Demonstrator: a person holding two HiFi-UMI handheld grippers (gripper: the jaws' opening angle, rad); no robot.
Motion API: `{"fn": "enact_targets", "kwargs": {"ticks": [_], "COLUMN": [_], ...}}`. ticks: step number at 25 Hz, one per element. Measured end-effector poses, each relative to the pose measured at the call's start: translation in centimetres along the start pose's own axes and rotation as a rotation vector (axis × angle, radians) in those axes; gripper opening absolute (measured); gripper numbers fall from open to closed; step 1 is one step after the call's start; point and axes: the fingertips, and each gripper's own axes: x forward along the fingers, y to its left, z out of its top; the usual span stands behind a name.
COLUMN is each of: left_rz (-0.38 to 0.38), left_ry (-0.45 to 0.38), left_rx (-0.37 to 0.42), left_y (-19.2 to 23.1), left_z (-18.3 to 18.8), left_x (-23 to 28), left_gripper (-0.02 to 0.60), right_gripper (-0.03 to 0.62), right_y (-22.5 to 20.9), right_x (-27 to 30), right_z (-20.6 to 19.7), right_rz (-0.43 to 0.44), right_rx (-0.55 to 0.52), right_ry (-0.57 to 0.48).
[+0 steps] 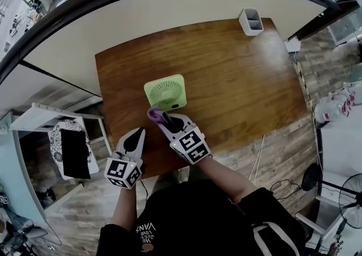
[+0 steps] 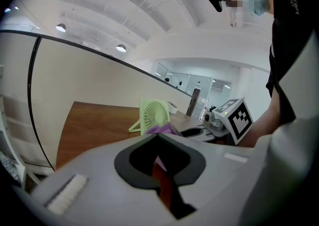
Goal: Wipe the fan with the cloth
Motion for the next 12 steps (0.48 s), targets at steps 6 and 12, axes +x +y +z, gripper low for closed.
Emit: {"fn": "enact_targets", "kwargs": {"ticks": [6,12], "left_rz": [0.020,-0.002], "left_ry": [0.000,0.010], "left_rx": [-0.018,-0.023], "left_y": [0.7,0.6], "left_z": [-0.5,-0.4], "left_x": [-1.1,-0.2], "left_gripper": [0.011,0.011], "right_gripper": [0.084,0.084], "right_y": [-0.2,-2.4], "right_x": [1.7,0.2], "right_z": [-0.9,-1.5], "right_rz": [0.005,-0.042], "right_rx": [-0.011,0.033], "right_ry": [0.048,0.048]}}
